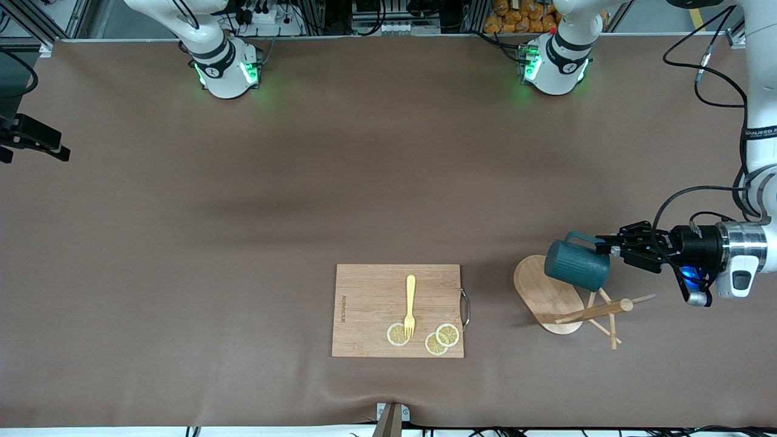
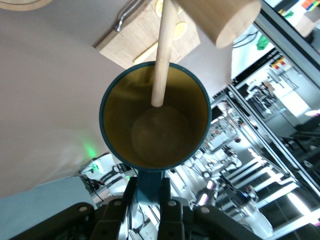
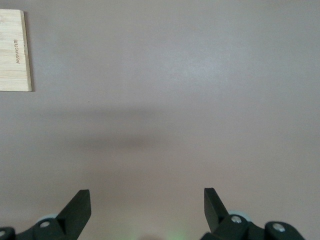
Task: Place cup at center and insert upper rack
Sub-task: 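Lower the mug onto a mug-tree peg with the left gripper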
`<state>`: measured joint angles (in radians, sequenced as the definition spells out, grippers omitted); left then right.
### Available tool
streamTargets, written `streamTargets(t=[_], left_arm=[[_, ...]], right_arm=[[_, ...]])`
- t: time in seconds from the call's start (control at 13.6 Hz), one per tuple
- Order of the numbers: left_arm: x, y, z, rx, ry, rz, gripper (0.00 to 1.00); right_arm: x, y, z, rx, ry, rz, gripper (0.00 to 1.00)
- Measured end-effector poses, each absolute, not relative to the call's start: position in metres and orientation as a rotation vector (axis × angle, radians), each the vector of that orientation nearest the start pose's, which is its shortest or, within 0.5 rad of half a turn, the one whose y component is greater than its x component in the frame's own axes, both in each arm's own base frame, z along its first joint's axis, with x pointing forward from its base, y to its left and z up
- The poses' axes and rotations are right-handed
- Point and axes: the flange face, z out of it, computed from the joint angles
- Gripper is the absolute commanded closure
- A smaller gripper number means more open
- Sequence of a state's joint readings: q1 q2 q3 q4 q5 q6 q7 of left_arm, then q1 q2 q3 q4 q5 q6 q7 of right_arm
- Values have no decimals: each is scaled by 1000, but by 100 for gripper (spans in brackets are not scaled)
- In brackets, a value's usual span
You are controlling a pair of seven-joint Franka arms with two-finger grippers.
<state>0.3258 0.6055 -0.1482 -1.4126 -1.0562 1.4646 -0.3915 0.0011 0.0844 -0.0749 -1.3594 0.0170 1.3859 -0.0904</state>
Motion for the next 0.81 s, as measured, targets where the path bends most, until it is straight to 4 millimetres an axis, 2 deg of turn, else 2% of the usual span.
streamTargets(t=[0.44,0.81], left_arm=[[678,64,354,1742,689,-674,100],[680,66,347,1706,667,-655,100]], right_arm=[[560,-36,660,-3125,-34,88,0],[560,-36,660,-3125,-34,89,0]])
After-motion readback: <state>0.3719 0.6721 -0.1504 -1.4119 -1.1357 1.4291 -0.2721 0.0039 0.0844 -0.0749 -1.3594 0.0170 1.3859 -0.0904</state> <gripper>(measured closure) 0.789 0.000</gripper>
